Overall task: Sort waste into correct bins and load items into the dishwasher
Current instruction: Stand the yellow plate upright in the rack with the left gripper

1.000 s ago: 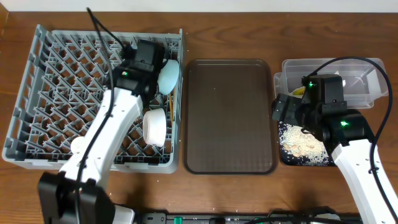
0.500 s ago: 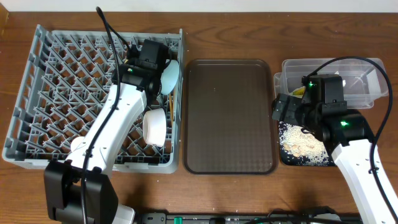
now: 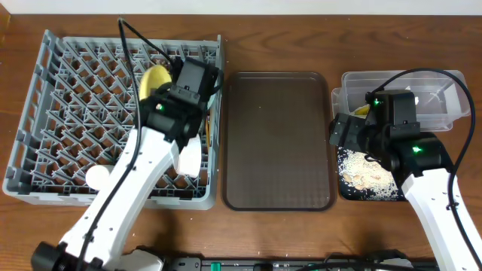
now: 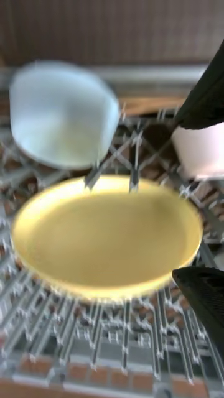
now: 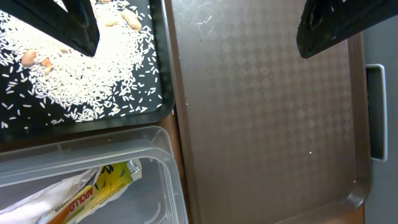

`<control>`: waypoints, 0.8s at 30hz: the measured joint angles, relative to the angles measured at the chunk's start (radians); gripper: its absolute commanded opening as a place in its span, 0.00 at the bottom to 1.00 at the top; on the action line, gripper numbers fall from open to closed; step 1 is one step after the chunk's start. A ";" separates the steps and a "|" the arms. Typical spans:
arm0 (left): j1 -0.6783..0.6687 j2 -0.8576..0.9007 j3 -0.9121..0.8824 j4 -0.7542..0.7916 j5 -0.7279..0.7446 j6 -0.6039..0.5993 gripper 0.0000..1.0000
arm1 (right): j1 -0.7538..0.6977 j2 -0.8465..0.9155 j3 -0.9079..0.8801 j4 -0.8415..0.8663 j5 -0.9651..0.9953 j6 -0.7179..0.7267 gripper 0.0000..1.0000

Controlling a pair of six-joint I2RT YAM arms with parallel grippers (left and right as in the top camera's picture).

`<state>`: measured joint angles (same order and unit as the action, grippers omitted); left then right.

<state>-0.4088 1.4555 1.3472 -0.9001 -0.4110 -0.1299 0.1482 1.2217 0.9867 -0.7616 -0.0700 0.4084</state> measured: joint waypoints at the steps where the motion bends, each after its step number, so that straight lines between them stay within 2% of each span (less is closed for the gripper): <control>1: -0.005 -0.006 0.000 -0.006 0.023 0.000 0.72 | 0.000 0.000 0.000 0.000 0.000 0.000 0.99; 4: -0.017 -0.009 0.000 -0.037 0.087 -0.002 0.71 | 0.000 0.000 0.000 0.000 0.000 0.000 0.99; 6: -0.023 -0.007 0.000 -0.061 0.112 -0.005 0.65 | 0.000 0.000 0.000 0.000 0.000 0.000 0.99; 11: -0.024 -0.007 0.000 -0.129 0.154 -0.075 0.23 | 0.000 0.000 0.000 0.000 0.000 0.000 0.99; 13: -0.024 -0.007 0.000 -0.152 0.187 -0.101 0.10 | 0.000 0.000 0.000 0.000 0.000 0.000 0.99; 17: -0.024 -0.007 -0.010 -0.201 0.256 -0.170 0.08 | 0.000 0.000 0.000 0.000 0.000 0.000 0.99; 24: -0.024 -0.001 -0.105 -0.215 0.282 -0.270 0.08 | 0.000 0.000 0.000 0.000 0.000 0.000 0.99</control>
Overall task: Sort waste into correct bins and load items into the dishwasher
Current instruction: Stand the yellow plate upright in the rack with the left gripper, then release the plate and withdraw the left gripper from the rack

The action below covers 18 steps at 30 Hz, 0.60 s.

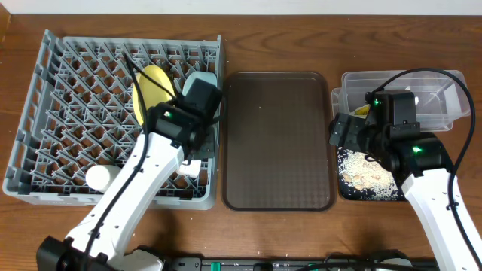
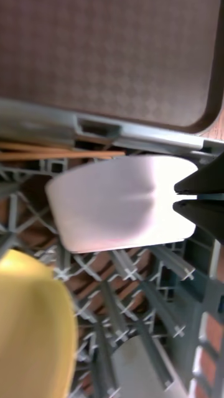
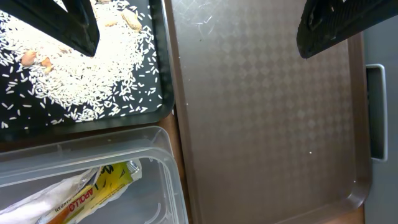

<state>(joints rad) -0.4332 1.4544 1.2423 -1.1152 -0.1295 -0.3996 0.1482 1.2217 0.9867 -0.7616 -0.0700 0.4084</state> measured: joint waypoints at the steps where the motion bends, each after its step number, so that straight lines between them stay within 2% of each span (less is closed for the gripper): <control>1: 0.000 0.002 -0.009 0.000 0.000 -0.009 0.08 | 0.000 0.000 0.000 0.000 0.000 0.000 0.99; 6: 0.000 0.018 -0.032 0.015 -0.011 -0.027 0.08 | 0.000 0.000 0.000 0.000 0.000 0.000 0.99; 10: -0.001 0.039 -0.041 0.027 -0.074 -0.022 0.08 | 0.000 0.000 0.000 0.000 0.000 0.000 0.99; 18: -0.006 0.061 -0.041 0.156 -0.146 0.041 0.08 | 0.000 0.000 0.000 0.000 0.000 0.000 0.99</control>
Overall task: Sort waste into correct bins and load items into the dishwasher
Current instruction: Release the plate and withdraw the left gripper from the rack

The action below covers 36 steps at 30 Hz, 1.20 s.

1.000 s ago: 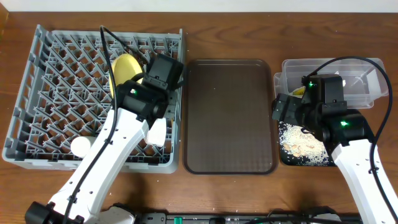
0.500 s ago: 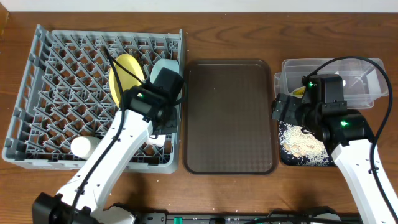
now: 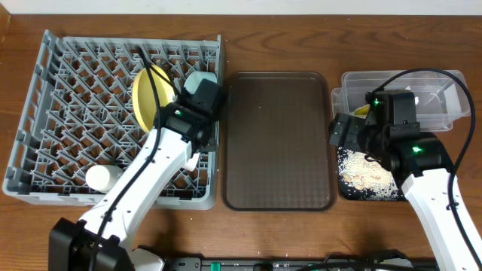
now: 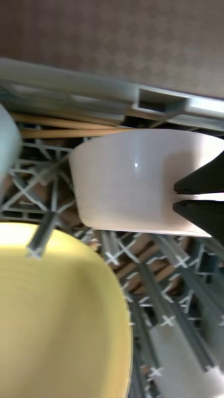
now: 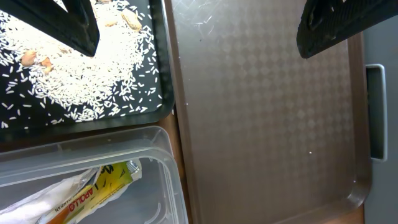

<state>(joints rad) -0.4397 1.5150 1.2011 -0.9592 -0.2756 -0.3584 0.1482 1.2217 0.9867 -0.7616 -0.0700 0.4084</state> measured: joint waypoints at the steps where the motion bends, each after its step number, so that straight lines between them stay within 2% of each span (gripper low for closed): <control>1: 0.000 0.000 0.000 0.006 -0.002 0.006 0.09 | 0.000 0.000 0.000 0.000 0.000 0.000 0.99; 2: 0.000 0.001 0.000 0.006 -0.004 0.014 0.13 | 0.000 0.000 0.000 0.000 0.000 0.000 0.99; 4: 0.000 0.001 0.003 -0.013 -0.005 0.032 0.40 | 0.000 0.000 0.000 0.000 0.000 0.000 0.99; 8: 0.000 -0.005 0.020 -0.060 0.023 0.043 0.64 | 0.000 0.000 0.000 0.000 0.000 0.000 0.99; 9: 0.001 -0.008 0.023 -0.064 0.035 0.045 0.67 | 0.000 0.000 0.000 0.000 0.000 0.000 0.99; 14: 0.001 -0.109 0.050 -0.066 0.095 0.044 0.69 | 0.000 0.000 0.000 -0.001 0.000 0.000 0.99; 18: 0.001 -0.273 0.079 -0.067 0.117 0.044 0.70 | 0.000 0.000 0.000 -0.002 0.000 0.000 0.99; 25: 0.001 -0.516 0.087 -0.089 0.124 0.044 0.86 | 0.000 0.000 0.000 -0.003 0.000 0.000 0.99; 36: 0.001 -0.657 0.087 -0.092 0.175 0.038 0.89 | 0.000 0.000 0.000 -0.003 0.000 0.000 0.99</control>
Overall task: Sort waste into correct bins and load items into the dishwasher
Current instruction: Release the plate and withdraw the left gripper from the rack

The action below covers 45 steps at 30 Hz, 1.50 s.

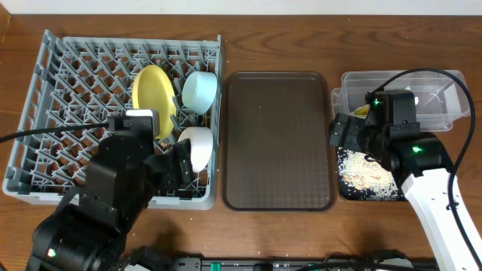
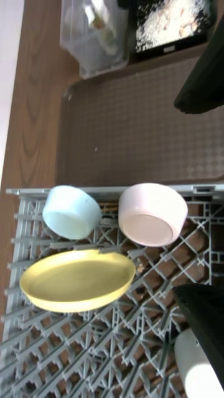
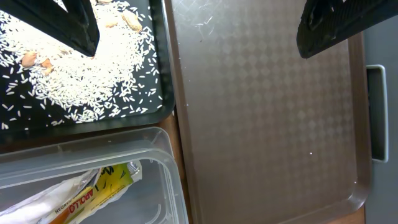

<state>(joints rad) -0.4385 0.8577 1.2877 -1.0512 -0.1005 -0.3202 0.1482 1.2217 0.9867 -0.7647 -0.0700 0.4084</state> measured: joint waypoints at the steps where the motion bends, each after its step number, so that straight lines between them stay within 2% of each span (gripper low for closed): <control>1: 0.000 0.000 0.000 0.000 0.005 -0.001 0.89 | 0.000 0.000 0.000 0.000 0.000 0.000 0.99; 3: 0.000 0.002 0.000 -0.009 0.005 -0.001 0.90 | 0.000 0.000 0.000 0.000 0.000 0.000 0.99; 4: 0.000 0.003 0.000 -0.015 -0.004 -0.001 0.94 | 0.000 0.000 0.000 0.000 0.000 0.000 0.99; 9: 0.000 0.004 0.000 -0.003 -0.068 -0.001 0.95 | 0.000 0.000 0.000 0.000 0.000 0.000 0.99; 12: 0.004 0.003 0.000 0.076 -0.126 -0.001 0.95 | 0.000 0.000 0.000 0.000 0.000 0.000 0.99; 16: 0.067 -0.032 -0.052 0.269 -0.160 0.014 0.95 | 0.000 0.000 0.000 0.000 0.000 0.000 0.99; 24: 0.317 -0.266 -0.393 0.684 0.023 0.116 0.96 | 0.000 0.000 0.000 0.000 0.000 0.000 0.99; 31: 0.393 -0.501 -0.736 0.911 0.125 0.143 0.96 | 0.000 0.000 0.001 0.000 0.000 0.000 0.99; 40: 0.397 -0.804 -1.065 1.033 0.151 0.154 0.96 | 0.000 0.000 0.001 0.000 0.000 0.000 0.99; 45: 0.397 -0.845 -1.189 1.088 0.154 0.161 0.96 | 0.000 0.000 0.001 0.000 0.000 0.000 0.99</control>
<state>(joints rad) -0.0418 0.0124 0.0990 0.0368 0.0540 -0.1593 0.1482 1.2217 0.9874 -0.7650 -0.0700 0.4084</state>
